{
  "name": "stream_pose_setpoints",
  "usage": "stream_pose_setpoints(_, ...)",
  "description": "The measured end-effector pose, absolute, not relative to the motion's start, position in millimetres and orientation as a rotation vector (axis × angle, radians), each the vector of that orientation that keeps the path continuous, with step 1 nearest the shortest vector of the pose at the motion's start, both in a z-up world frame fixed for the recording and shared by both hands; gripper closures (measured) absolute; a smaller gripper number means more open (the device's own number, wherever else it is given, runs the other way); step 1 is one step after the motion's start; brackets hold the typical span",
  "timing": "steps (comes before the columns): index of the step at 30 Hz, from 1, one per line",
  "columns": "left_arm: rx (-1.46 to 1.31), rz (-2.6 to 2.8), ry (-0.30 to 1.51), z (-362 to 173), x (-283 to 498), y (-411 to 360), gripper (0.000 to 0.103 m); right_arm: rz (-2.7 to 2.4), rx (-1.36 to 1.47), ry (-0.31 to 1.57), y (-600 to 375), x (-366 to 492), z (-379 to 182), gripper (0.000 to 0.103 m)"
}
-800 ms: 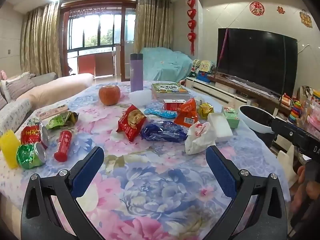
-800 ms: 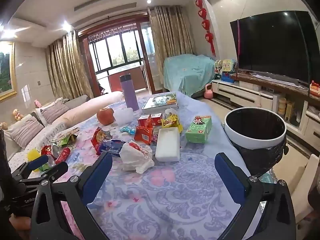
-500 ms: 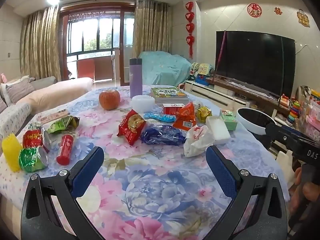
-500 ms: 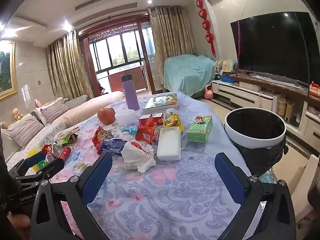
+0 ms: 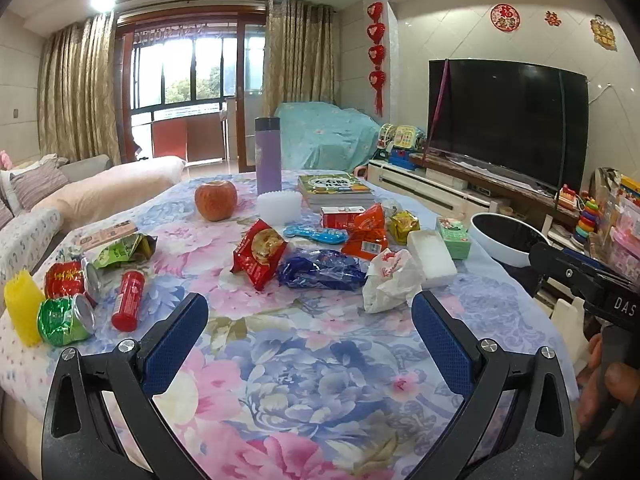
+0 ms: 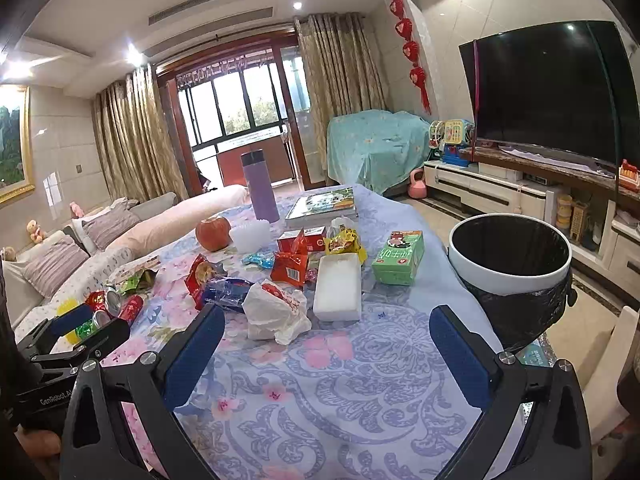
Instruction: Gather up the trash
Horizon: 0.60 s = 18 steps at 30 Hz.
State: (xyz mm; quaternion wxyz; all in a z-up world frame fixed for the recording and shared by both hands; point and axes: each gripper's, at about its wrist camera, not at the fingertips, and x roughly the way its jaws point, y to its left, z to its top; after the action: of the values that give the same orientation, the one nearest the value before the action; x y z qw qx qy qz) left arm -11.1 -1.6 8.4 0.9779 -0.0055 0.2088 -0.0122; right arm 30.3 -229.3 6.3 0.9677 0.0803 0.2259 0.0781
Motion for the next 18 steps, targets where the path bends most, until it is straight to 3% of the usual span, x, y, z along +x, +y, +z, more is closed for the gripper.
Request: stream_pose_setpoints(18, -0.013, -0.025, 0.422, 7.4, -11.0, -3.0, 0.000, 0.175, 0.164, 0.447, -226.8, 29.3, 7.8, 0.000)
